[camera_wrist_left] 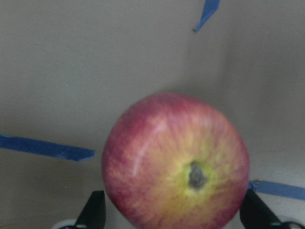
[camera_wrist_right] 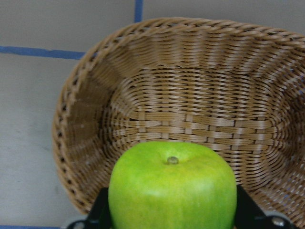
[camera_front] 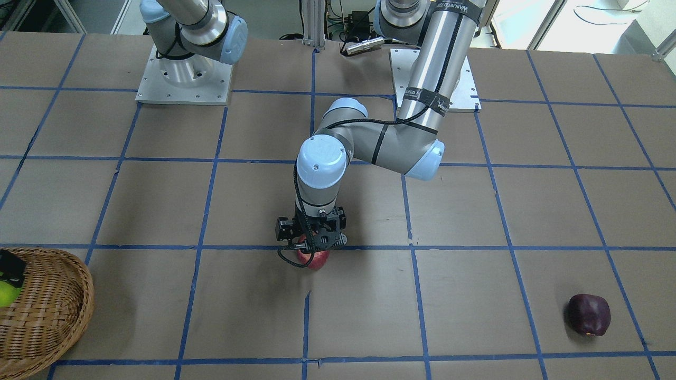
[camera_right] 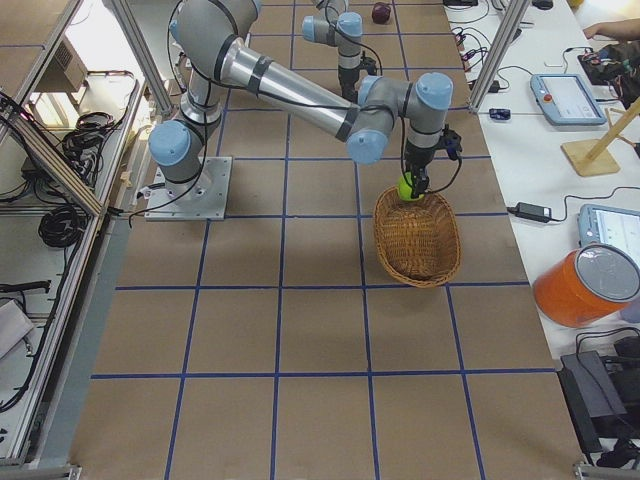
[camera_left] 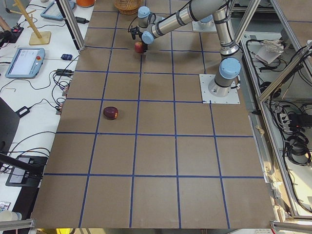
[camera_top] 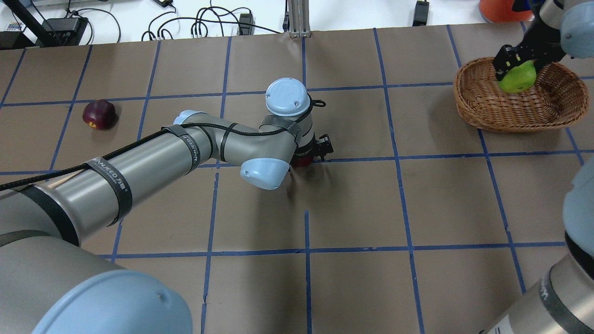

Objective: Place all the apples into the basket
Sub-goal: 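Release the green apple into the basket with right while left sets red apple down, then grasp the dark red apple with left while right grasps the red apple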

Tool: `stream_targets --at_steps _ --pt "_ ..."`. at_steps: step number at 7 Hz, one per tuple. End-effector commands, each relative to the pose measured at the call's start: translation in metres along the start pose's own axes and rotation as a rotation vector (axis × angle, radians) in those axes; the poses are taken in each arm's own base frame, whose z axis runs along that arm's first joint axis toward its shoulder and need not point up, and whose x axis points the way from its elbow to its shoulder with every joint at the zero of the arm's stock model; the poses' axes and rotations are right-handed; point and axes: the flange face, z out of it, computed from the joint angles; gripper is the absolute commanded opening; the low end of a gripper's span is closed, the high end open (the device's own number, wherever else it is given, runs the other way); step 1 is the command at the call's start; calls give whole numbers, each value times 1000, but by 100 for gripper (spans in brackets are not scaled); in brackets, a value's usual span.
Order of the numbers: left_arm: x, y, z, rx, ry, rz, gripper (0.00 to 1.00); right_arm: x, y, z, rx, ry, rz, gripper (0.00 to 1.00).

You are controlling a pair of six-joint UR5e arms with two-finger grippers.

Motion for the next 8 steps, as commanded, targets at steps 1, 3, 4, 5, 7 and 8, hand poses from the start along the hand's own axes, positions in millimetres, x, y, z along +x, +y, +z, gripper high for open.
stream_targets --at_steps 1,3,4,5,7,8 --pt "-13 -21 -38 -15 -10 -43 100 101 18 68 30 57 -52 0" --pt "-27 -63 -109 -166 36 -134 100 106 22 87 12 45 -50 35" --pt "-62 -97 -136 -206 29 -196 100 108 20 83 19 49 -49 99" --pt "-123 -139 -141 -180 2 -120 100 108 20 76 19 53 -46 100" --pt "-213 -215 -140 13 -179 189 100 86 9 16 11 23 -64 100" --pt "-262 -249 -135 65 -260 345 100 24 -7 -16 -2 0 -72 100"
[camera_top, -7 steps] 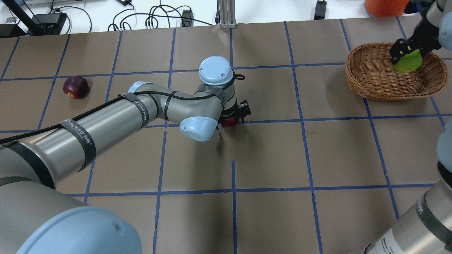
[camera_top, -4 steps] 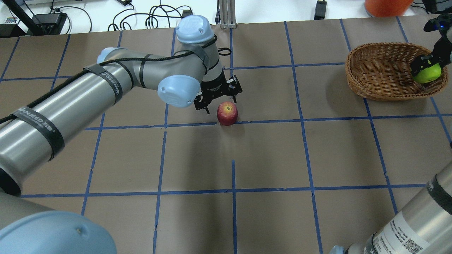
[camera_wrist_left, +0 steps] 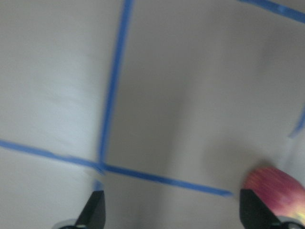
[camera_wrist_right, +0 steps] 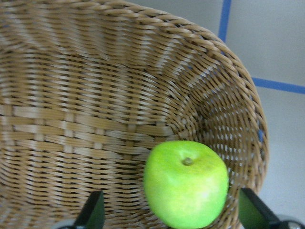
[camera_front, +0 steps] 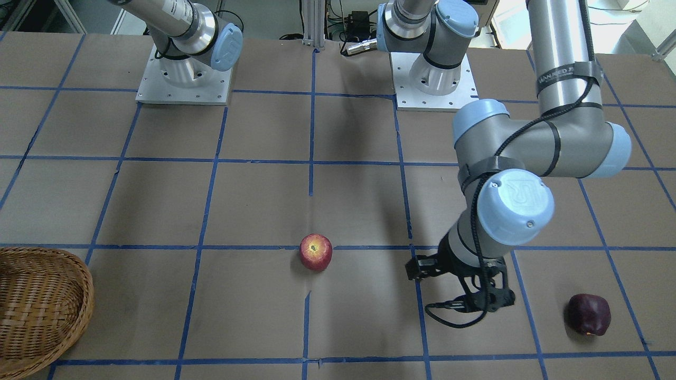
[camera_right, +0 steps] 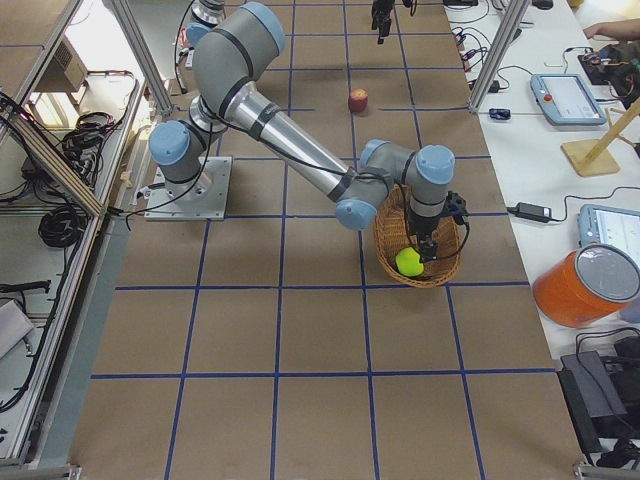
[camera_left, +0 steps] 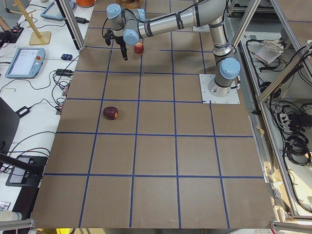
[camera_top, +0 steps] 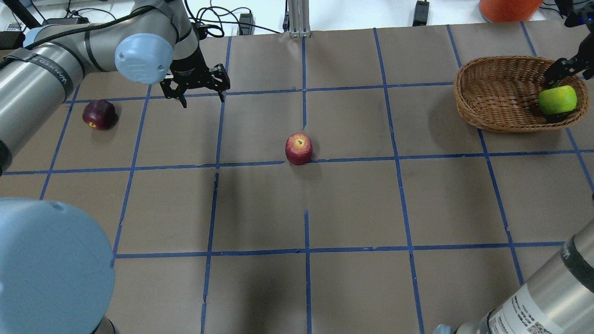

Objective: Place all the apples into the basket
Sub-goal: 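Grasp the dark red apple with left while right grasps the red apple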

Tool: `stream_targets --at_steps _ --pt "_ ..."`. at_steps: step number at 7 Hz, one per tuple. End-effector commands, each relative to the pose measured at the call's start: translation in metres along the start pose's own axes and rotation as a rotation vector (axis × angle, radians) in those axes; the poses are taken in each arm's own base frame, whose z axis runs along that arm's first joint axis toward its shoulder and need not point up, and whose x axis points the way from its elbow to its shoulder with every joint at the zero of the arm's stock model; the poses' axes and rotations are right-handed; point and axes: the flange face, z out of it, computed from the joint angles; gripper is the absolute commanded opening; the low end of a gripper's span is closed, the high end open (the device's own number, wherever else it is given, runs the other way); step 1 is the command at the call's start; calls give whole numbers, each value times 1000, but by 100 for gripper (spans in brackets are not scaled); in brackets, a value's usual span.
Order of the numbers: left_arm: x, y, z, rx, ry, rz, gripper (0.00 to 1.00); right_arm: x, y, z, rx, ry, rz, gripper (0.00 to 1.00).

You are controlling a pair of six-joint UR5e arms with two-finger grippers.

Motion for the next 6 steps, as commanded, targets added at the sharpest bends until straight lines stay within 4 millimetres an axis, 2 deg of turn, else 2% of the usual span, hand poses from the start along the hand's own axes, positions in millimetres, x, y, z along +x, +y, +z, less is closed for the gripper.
stream_targets --at_steps 1,2,3,4,5,6 --pt "-126 -48 30 74 -124 194 100 -124 -34 -66 -29 -51 1 100" --pt "-189 -59 50 50 -127 211 100 -211 -43 -80 -83 -106 -26 100" --pt "-224 -65 61 33 -127 309 100 -302 -52 -88 -96 -177 50 100" --pt "-260 -62 79 13 -100 331 100 -390 -55 -89 -118 -220 144 100" --pt "-286 -57 102 -13 -74 327 100 -462 -50 -85 -149 -222 173 100" --pt "-292 -56 122 -37 -57 338 100 -502 -46 -74 -171 -220 154 100"
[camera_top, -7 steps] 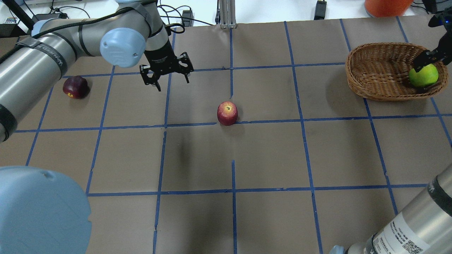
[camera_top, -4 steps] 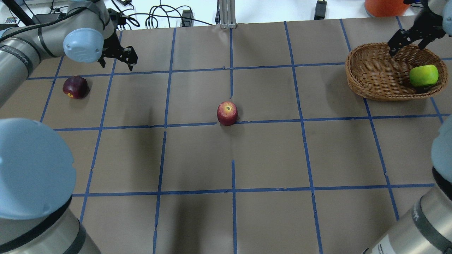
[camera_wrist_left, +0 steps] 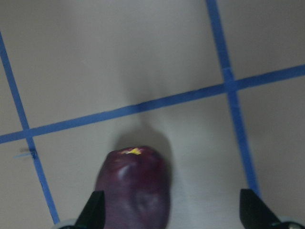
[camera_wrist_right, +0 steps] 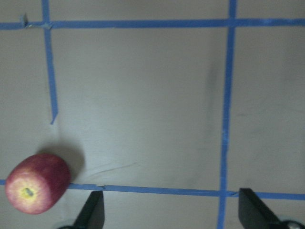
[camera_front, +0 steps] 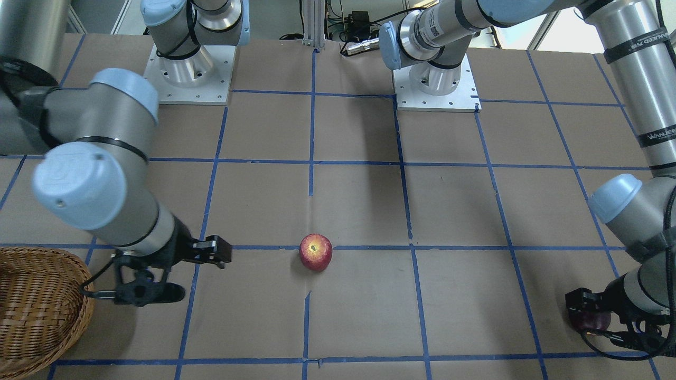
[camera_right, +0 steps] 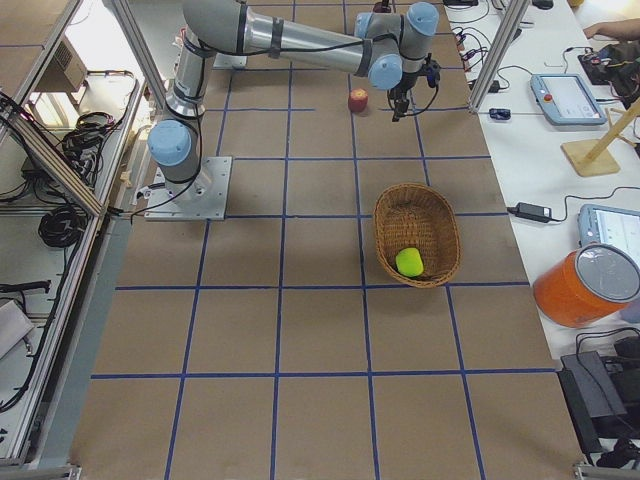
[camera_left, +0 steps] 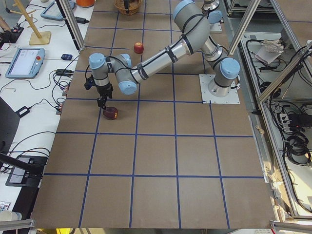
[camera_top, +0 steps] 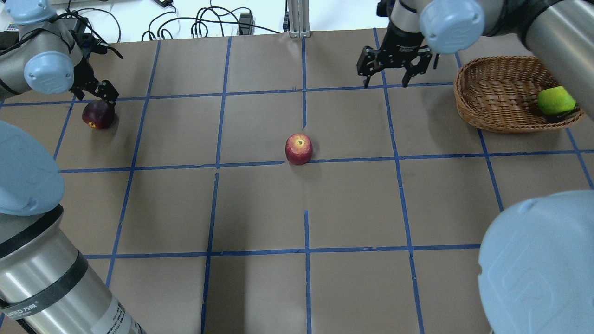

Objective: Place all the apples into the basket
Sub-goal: 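Grasp the dark red apple with left while right grasps the red apple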

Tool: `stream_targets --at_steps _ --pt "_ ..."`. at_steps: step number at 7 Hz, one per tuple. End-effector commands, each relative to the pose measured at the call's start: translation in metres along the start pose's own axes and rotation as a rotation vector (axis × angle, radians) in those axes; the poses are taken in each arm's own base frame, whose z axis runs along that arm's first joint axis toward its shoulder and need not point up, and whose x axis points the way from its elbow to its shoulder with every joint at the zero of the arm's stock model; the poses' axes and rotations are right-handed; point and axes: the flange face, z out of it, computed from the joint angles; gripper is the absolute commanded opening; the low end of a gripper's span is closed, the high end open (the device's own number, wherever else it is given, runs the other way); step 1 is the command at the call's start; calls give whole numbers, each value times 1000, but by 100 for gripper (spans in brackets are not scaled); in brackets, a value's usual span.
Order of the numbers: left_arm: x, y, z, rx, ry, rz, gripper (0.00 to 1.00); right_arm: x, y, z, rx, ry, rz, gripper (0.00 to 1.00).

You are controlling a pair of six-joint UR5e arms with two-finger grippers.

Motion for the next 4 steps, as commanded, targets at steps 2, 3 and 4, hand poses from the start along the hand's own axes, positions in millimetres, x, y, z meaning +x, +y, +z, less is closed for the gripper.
stream_targets --at_steps 2,3,4 --pt "-12 5 56 -51 54 17 100 -120 25 71 -62 -23 55 100" --pt "-13 3 55 -48 51 41 64 -144 31 102 -100 -11 52 100" --pt "-11 2 52 -46 51 47 34 -159 33 119 -94 -8 51 100"
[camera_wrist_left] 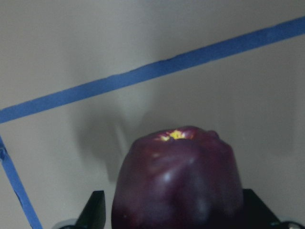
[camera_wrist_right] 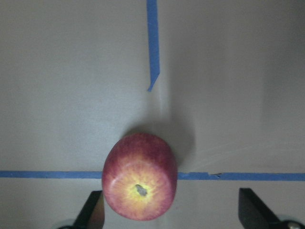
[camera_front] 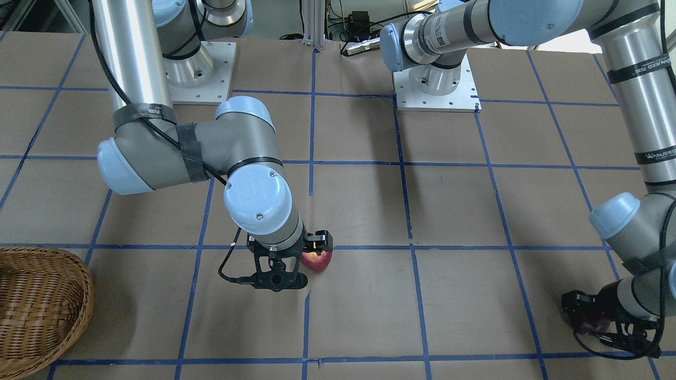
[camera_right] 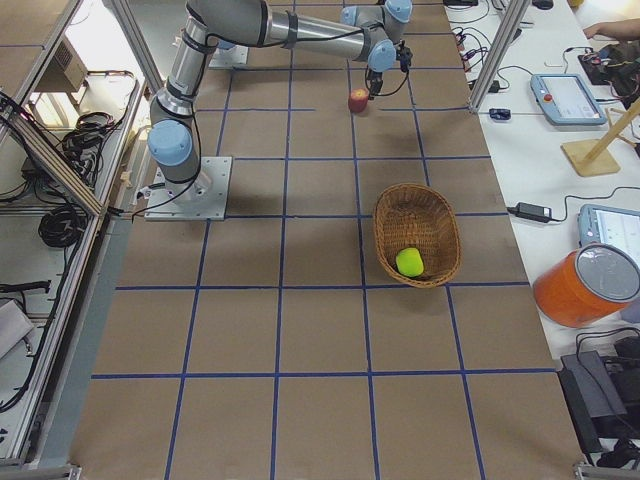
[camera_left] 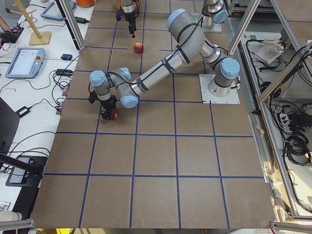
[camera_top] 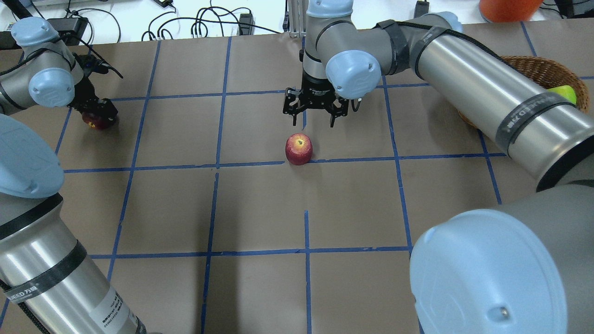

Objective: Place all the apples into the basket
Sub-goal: 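Grasp the dark red apple with left while right grasps the red apple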

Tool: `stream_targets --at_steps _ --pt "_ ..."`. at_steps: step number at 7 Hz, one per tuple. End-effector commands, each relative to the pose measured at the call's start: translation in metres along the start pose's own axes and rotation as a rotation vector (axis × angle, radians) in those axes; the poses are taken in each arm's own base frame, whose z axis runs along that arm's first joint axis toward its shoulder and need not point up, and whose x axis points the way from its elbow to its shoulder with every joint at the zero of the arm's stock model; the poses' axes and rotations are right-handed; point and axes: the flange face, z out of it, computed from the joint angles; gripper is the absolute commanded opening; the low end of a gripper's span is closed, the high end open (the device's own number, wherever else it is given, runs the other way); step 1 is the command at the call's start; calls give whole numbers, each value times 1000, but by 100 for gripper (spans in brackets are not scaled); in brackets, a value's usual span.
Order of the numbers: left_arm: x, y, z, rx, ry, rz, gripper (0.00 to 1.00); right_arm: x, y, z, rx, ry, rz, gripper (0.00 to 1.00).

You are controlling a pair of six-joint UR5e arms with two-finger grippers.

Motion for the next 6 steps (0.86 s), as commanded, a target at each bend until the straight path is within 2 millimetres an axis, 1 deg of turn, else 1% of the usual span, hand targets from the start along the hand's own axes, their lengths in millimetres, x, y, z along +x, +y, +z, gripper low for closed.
stream_targets --at_steps 1,2,3,4,5,6 --pt "15 -4 -19 3 -8 22 29 -25 2 40 -20 11 12 100" --pt "30 4 -40 -25 30 35 29 -29 4 52 -37 18 6 100" --pt "66 12 -75 -51 61 23 29 -34 4 68 -55 30 6 100" --pt "112 22 -96 -73 66 -39 29 -32 2 78 -64 45 7 100" --pt "172 31 -104 -97 54 -116 29 -33 -1 75 -29 39 2 69" --pt "222 40 -103 -115 61 -152 29 -32 -3 69 0 29 -14 10"
